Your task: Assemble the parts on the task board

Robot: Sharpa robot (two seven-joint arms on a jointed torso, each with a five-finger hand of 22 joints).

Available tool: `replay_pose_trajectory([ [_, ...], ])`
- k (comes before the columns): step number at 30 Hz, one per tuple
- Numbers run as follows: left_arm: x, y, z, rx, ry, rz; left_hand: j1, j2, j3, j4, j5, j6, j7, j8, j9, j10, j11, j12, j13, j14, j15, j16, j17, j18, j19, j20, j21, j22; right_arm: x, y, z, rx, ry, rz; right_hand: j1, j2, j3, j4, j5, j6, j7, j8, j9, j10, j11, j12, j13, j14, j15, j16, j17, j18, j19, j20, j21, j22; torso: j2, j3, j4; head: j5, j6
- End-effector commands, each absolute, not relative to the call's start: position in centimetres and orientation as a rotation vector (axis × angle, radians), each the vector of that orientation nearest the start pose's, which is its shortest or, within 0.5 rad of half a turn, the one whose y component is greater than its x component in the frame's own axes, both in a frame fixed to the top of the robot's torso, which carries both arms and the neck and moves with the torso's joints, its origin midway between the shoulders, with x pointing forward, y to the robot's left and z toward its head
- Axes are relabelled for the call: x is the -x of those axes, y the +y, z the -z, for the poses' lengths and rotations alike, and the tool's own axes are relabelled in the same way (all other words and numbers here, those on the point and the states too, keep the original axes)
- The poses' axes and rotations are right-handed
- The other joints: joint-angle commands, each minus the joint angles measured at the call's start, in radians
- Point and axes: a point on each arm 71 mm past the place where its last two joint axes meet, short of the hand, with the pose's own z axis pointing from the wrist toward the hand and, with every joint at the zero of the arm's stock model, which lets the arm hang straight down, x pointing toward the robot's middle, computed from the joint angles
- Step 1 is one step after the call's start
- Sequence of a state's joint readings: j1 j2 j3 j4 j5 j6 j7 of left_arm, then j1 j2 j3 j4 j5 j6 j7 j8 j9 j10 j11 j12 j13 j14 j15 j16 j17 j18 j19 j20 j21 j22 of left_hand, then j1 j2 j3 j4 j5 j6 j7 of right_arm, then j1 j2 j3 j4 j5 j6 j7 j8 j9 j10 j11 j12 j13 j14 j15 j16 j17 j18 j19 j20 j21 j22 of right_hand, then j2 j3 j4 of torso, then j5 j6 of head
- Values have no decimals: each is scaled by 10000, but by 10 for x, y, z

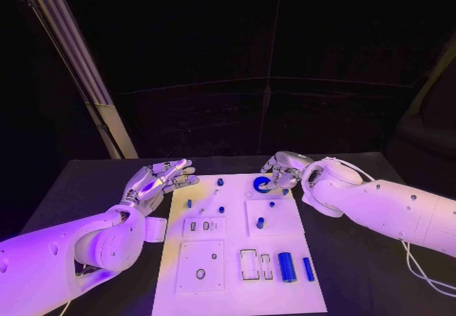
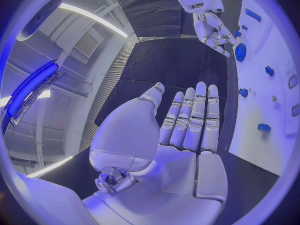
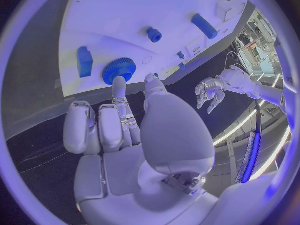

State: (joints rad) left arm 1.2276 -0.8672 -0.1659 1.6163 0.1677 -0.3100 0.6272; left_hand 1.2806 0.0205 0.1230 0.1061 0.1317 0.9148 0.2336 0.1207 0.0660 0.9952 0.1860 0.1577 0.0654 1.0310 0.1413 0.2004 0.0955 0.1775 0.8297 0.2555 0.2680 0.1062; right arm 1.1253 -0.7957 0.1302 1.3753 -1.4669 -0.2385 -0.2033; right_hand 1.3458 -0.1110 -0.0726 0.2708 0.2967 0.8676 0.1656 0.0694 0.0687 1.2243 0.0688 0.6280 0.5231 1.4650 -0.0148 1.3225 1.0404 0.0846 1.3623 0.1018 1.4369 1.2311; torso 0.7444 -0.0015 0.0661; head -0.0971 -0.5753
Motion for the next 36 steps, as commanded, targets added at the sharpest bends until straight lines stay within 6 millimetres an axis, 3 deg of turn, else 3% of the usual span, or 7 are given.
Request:
replay_pose_trajectory([
  [1,-461,200,192,11749,12949,17006,-5,68,-9,-47,16,-81,132,-52,-14,-11,38,-60,-15,-12,53,-59,-12,57,72,29,9,-16,-524,-232,182,-146,17508,-4443,188,22,-1,90,29,-29,-33,42,12,-126,-2,187,246,268,45,89,126,-152,109,-25,68,108,8,-11,11,-23,-9],
  [8,-462,200,192,11754,12952,16988,0,69,-6,-53,17,-82,131,-55,-13,-12,38,-62,-15,-12,54,-62,-13,58,72,30,8,-18,-525,-229,184,106,17647,-4197,394,72,-51,104,91,21,-43,62,16,-227,-9,512,633,283,42,202,286,-178,176,-23,137,249,9,-12,23,-30,-43],
  [26,-462,200,192,11765,12972,16983,0,69,-6,-53,17,-82,131,-55,-13,-12,38,-62,-15,-12,54,-62,-13,58,72,30,8,-18,-528,-224,185,268,17580,-3759,823,576,13,-114,-27,402,-131,222,33,632,-82,3502,3931,424,-4,779,1318,-305,535,-62,423,892,11,-14,23,-59,-81],
  [36,-462,201,193,11772,12989,16994,0,69,-6,-53,17,-82,131,-55,-13,-12,38,-62,-15,-12,54,-62,-13,58,72,30,8,-18,-528,-219,184,720,17440,-3495,1005,611,131,-280,-234,549,-154,269,32,848,-100,4170,4718,463,-15,957,1660,-354,670,-70,523,1138,9,-18,23,-81,-115],
])
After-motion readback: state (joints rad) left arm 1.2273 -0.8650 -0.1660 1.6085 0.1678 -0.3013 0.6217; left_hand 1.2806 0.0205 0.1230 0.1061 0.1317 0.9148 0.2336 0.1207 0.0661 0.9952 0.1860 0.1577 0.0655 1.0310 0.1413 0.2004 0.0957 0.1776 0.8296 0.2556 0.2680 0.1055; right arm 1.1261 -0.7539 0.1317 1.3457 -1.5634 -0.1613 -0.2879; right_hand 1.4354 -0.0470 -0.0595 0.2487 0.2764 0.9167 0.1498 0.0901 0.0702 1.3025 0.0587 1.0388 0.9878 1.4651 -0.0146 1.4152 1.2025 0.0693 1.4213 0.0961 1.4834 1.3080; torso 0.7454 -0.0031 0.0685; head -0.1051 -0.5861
